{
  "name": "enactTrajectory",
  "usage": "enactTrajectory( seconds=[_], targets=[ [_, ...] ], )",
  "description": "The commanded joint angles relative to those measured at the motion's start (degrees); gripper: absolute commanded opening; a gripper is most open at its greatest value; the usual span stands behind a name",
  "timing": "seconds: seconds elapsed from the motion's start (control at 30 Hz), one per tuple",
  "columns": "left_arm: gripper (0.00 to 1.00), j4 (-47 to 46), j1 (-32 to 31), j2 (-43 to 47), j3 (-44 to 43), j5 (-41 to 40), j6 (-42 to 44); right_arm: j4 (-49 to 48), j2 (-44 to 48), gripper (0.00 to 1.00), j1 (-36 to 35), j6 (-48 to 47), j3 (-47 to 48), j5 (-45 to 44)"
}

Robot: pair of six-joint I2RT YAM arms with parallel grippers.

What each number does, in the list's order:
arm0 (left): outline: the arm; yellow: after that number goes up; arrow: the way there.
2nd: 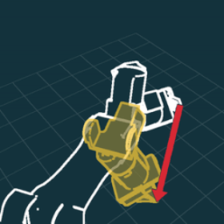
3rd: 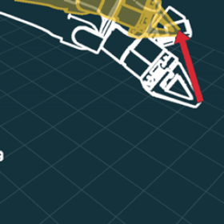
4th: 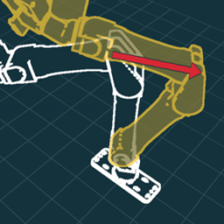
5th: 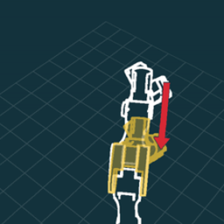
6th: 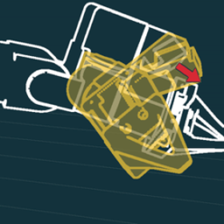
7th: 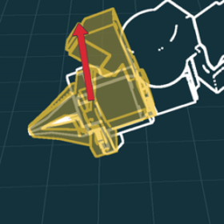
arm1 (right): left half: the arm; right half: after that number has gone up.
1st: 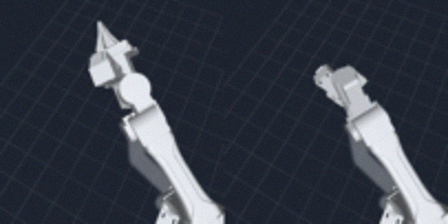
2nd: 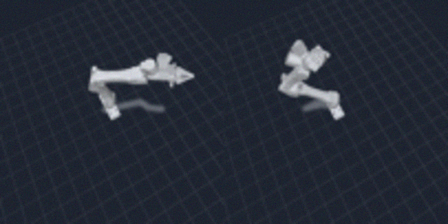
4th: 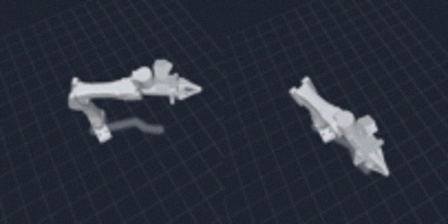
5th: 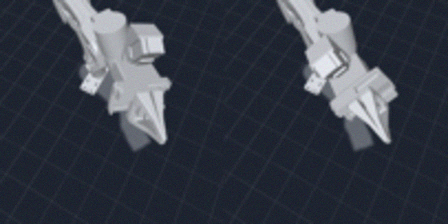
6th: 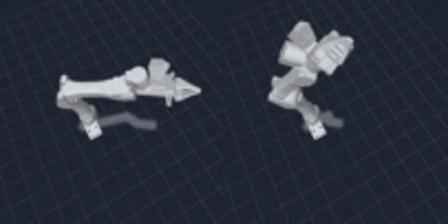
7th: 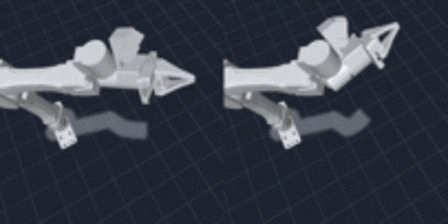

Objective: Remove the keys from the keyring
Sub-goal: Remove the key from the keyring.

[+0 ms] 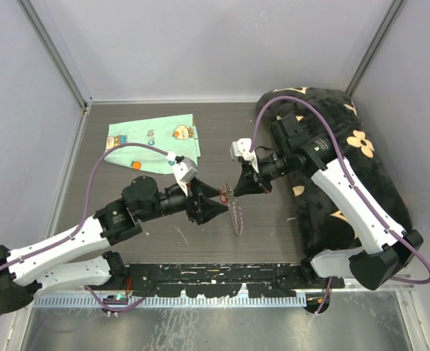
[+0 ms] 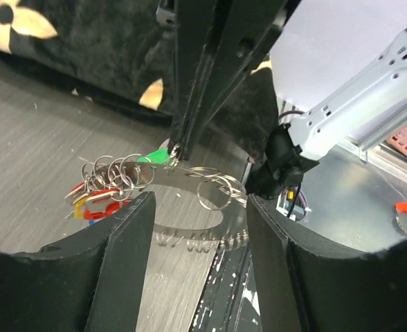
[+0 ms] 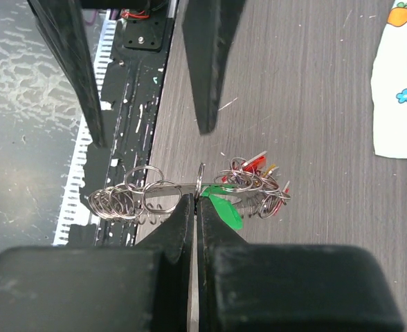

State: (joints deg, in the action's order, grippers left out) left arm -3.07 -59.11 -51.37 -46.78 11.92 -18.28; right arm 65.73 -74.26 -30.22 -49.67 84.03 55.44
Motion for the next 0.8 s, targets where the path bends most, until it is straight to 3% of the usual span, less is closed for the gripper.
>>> enactTrajectory(
  seconds=[0.0, 0.27, 0.77],
  targets=[
    [0.58, -9.7, 1.3, -0.6, 1.1, 1.4, -0.7, 0.8, -0.2, 0.01, -1.2, -1.8, 2.6, 1.2],
    [0.61, -20.1, 7.7, -2.3, 4.5, 7.7, -8.7, 0.6, -0.3, 0.01, -1.6, -1.9, 2.2, 1.9],
    [0.48, -28.5, 8.1, -8.4, 5.6, 12.7, -15.5, 0.7, -0.7, 0.01, -1.6, -1.8, 2.2, 3.3]
  ],
)
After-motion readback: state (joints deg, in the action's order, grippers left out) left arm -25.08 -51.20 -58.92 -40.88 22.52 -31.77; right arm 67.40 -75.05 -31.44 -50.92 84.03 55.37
